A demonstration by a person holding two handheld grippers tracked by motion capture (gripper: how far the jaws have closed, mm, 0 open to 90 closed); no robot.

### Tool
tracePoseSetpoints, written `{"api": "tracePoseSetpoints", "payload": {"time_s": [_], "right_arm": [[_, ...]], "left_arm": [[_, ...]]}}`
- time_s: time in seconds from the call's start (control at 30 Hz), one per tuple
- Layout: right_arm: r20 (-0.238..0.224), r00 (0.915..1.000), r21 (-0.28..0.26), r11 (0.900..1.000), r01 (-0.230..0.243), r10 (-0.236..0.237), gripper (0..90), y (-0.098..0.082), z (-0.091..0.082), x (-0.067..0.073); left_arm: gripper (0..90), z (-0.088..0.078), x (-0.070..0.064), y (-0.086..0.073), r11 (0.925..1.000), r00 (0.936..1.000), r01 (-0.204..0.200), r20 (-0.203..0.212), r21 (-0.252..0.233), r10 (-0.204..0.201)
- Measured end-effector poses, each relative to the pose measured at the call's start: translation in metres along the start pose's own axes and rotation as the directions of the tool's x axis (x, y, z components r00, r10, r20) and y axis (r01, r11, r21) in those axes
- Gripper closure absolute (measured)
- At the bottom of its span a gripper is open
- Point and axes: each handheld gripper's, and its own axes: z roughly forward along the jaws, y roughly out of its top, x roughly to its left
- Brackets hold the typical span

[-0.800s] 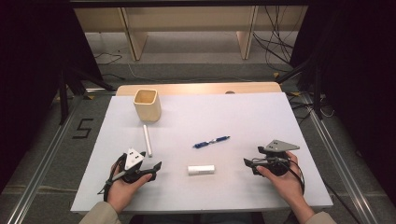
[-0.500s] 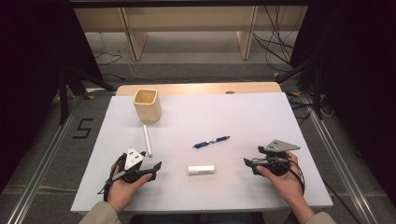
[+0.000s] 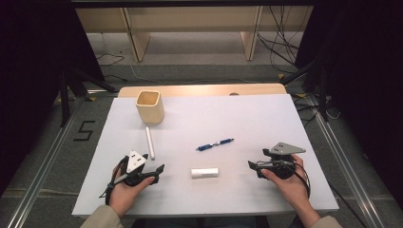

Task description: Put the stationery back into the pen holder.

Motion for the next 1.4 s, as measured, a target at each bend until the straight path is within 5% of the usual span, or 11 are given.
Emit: {"api": "tracePoseSetpoints", "payload": {"time_s": [1.4], "right_arm": [[0.023, 0.9997, -0.005, 1.0, -0.013, 0.013, 23.9, -0.0012, -0.0009, 0.0013]], "left_arm": [[27.1, -0.0008, 0.0007, 0.0015, 0.9999, 0.9996, 0.015, -0.024, -0.001, -0.015]]}}
